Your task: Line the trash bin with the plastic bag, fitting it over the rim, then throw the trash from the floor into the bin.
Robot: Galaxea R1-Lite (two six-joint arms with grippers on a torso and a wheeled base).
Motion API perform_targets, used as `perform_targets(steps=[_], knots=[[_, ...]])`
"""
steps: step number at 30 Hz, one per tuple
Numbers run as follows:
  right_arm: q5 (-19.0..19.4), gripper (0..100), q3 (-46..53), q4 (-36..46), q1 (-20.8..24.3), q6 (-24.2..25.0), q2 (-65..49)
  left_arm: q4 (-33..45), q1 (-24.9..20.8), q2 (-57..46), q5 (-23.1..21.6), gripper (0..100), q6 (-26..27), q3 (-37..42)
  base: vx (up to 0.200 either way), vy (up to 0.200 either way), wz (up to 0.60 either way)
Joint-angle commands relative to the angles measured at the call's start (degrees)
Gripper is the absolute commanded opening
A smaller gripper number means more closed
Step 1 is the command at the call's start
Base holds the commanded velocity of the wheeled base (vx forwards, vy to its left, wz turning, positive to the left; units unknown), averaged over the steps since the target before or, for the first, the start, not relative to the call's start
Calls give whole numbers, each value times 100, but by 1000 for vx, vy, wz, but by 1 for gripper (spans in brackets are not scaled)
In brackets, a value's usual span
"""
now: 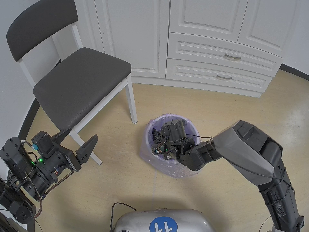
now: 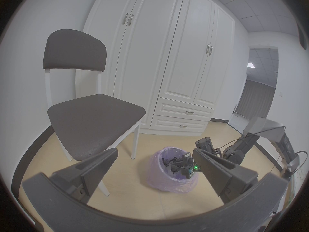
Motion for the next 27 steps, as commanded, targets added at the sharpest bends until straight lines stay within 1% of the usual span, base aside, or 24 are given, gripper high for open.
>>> perform_targets(steps=[1,6,8,9,12,15,19,24,27], knots=[[-8,0,475,-3,-49,1,-599,-3,-4,-7,0,100,-1,0,0,0,0],[-8,0,932,111,-49,-17,-1091,-3,-21,10,0,100,7,17,0,0,0],[-25,0,1072,437,-49,-26,-1337,-3,-30,10,0,100,16,26,0,0,0],[-34,0,1081,463,-58,-26,-1355,-3,-30,10,0,100,16,26,0,0,0],[-412,0,1169,1219,-119,-52,-1724,-3,-30,2,0,100,25,17,0,0,0],[-509,0,1169,1579,-128,-52,-1838,-3,-30,19,0,100,25,17,0,0,0],[-526,0,1134,1623,-172,-52,-1733,-3,-30,28,0,100,25,26,0,0,0],[-685,0,993,1623,-172,-52,-1390,-3,-21,37,0,100,25,26,0,0,0],[-693,0,905,1597,-190,-52,-1179,-3,-12,63,0,100,25,26,0,0,0]])
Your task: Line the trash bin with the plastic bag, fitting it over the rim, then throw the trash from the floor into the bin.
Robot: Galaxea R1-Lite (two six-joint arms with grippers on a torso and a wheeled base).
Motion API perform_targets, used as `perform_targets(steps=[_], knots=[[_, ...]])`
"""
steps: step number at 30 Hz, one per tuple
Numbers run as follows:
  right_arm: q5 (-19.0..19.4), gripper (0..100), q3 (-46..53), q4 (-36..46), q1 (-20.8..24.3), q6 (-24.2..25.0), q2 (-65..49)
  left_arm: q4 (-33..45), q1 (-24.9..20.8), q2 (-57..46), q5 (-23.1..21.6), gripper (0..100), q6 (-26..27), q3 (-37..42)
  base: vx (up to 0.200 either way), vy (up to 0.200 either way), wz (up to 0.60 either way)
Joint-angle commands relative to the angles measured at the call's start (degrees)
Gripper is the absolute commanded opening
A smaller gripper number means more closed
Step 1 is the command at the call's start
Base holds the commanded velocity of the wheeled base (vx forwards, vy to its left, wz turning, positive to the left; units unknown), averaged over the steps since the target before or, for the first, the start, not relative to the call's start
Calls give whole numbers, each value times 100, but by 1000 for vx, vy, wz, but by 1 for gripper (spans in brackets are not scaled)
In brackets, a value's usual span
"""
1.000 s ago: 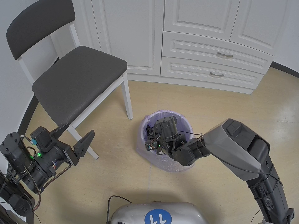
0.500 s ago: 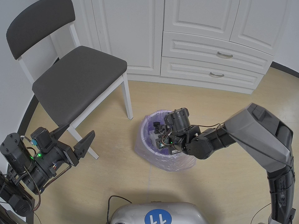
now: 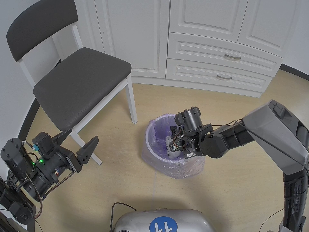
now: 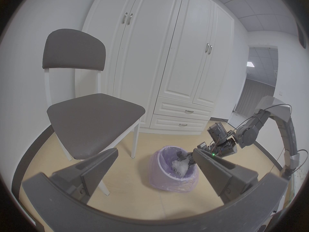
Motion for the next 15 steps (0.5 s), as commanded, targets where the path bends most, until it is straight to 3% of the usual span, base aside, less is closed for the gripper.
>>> perform_targets(steps=[1,15], knots=[[-9,0,-242,-46,-25,-1,459,-2,11,74,-2,100,1,-9,0,0,0],[-9,0,-971,-55,-122,8,1382,-2,28,223,-2,100,1,-9,0,0,0]])
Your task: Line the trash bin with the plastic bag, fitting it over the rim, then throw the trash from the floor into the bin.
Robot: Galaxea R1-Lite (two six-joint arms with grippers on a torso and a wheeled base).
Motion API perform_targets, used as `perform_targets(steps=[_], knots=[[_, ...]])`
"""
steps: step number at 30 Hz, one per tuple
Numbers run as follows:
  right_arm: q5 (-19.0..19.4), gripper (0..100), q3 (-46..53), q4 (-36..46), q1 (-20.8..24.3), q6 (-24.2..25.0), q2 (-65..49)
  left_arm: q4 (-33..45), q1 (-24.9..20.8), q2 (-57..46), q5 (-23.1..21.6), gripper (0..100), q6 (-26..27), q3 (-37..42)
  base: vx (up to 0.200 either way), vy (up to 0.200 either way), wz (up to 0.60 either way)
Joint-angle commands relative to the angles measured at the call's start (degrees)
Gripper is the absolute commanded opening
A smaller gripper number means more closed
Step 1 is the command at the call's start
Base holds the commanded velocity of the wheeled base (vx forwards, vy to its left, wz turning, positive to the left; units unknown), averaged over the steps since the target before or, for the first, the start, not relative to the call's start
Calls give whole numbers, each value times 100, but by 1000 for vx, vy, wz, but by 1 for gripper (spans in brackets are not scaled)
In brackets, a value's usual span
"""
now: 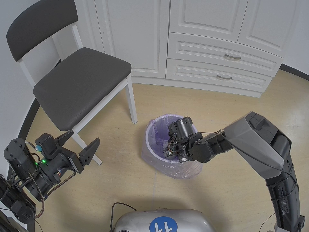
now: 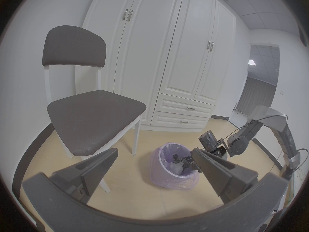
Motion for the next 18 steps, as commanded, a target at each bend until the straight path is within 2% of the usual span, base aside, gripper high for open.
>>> perform_targets(steps=[1,6,18], knots=[[3,0,-137,5,-17,-3,322,-2,0,54,-2,100,1,4,0,0,0],[12,0,-427,14,-26,-12,506,-2,0,-25,-2,100,1,-5,0,0,0],[73,0,-427,75,44,-12,-4,-2,-8,-96,-2,100,9,-14,0,0,0]])
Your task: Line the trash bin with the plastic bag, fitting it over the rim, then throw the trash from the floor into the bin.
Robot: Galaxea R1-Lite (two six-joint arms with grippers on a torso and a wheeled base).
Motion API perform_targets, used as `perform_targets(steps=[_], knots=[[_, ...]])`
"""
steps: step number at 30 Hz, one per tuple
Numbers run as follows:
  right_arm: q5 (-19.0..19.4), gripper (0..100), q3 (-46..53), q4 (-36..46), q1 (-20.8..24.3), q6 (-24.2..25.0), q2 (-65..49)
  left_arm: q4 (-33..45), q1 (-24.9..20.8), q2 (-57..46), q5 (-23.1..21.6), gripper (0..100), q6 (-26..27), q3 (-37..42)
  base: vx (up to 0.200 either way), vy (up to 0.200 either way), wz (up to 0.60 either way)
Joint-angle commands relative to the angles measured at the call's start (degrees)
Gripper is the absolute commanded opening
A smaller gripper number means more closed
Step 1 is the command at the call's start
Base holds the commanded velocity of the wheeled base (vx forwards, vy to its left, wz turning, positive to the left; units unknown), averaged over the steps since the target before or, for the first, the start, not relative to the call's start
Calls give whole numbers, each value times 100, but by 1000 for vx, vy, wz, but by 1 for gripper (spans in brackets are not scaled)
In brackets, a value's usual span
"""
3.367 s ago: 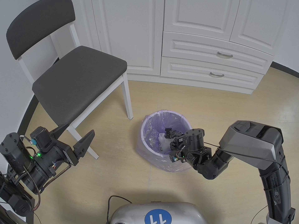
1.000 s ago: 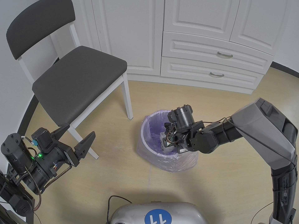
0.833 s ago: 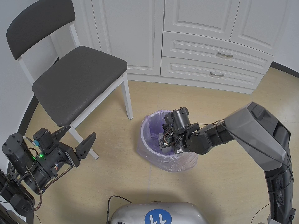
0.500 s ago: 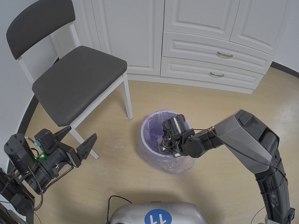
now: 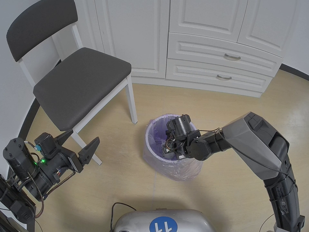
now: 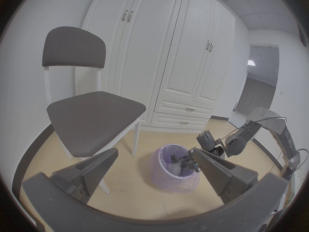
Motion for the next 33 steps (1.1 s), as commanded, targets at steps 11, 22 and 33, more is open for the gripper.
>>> perform_targets(steps=[11,22,33], knots=[[-63,0,-1199,-107,-15,18,682,-3,-4,-79,0,100,-2,-9,0,0,0],[-124,0,-1550,-1065,37,9,1095,-3,-4,-202,0,100,-2,0,0,0,0],[-159,0,-249,-678,55,-272,243,-3,-12,-273,0,100,-2,9,0,0,0]])
